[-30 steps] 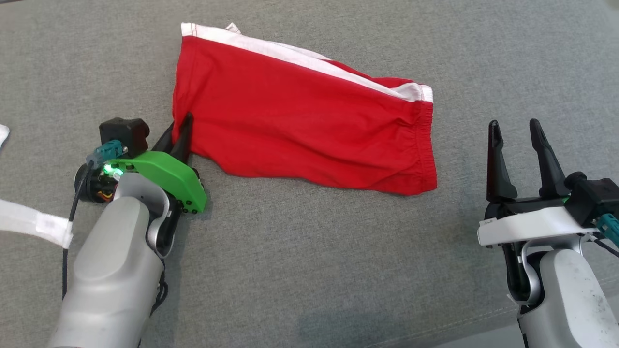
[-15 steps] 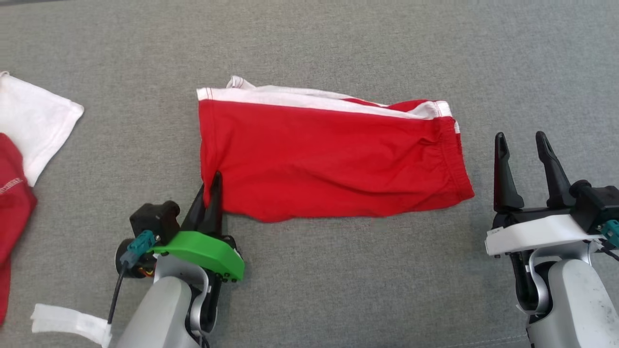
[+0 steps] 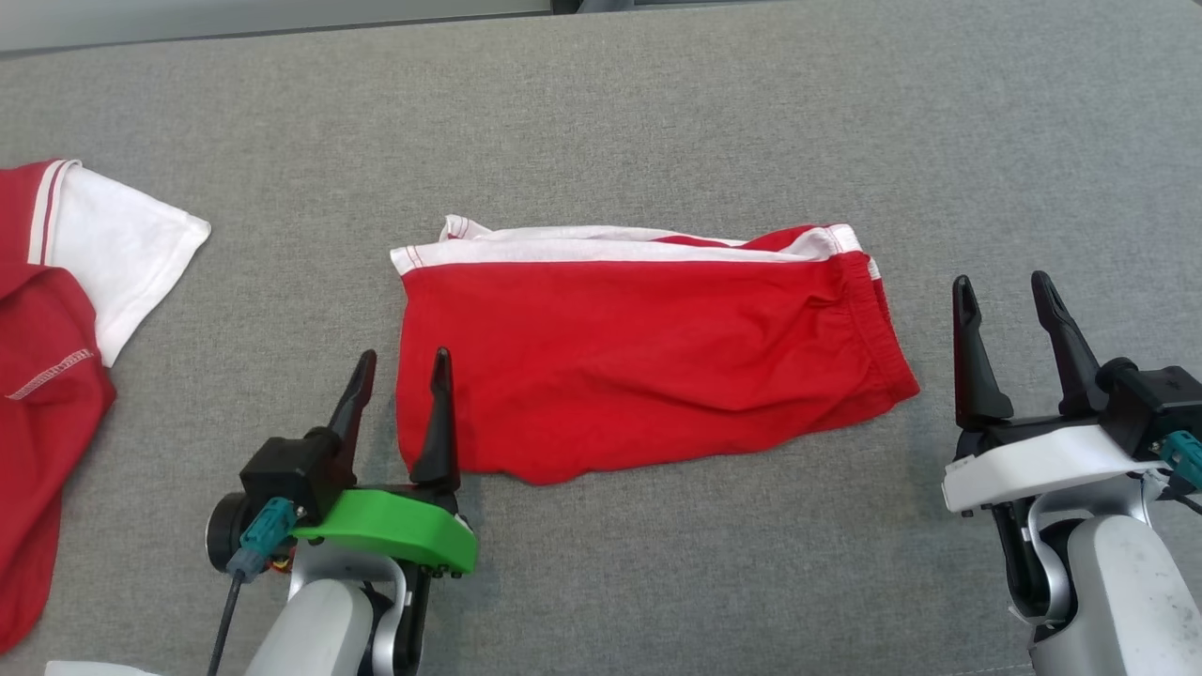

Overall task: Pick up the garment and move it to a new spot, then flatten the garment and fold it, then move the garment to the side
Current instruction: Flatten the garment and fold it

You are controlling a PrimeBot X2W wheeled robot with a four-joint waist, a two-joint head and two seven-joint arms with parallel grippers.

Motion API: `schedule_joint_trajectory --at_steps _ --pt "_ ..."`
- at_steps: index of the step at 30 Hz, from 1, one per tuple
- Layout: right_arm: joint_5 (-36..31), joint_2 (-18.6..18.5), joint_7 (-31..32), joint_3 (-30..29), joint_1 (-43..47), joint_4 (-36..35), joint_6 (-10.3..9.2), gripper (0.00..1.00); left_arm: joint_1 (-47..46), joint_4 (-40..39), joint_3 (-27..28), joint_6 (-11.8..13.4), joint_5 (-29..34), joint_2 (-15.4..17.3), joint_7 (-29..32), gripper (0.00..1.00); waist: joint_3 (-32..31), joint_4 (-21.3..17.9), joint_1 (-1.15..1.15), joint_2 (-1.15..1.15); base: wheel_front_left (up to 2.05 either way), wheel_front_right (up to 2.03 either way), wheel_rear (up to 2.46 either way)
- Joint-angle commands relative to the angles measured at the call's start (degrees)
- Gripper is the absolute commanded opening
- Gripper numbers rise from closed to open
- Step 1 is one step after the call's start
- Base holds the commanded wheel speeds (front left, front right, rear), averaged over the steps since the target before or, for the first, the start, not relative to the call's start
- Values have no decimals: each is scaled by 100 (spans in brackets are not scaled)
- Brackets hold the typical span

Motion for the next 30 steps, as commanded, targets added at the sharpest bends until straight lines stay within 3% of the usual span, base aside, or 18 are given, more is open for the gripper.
schedule_joint_trajectory --at_steps 1,11,17,30 --pt "-9 -50 8 10 71 -5 -6 100 7 -97 58 94 175 107 -98 100 -71 -55 0 0 0 0 0" --pt "-89 -166 68 162 149 57 -5 100 203 -590 445 449 627 522 -288 100 -358 -82 0 0 0 0 0" --pt "-26 -184 60 213 177 128 -5 100 342 -714 568 480 647 773 -250 100 -403 -19 0 0 0 0 0" --pt "34 -204 69 145 115 260 -5 100 359 -785 524 536 573 767 -184 100 -355 51 0 0 0 0 0"
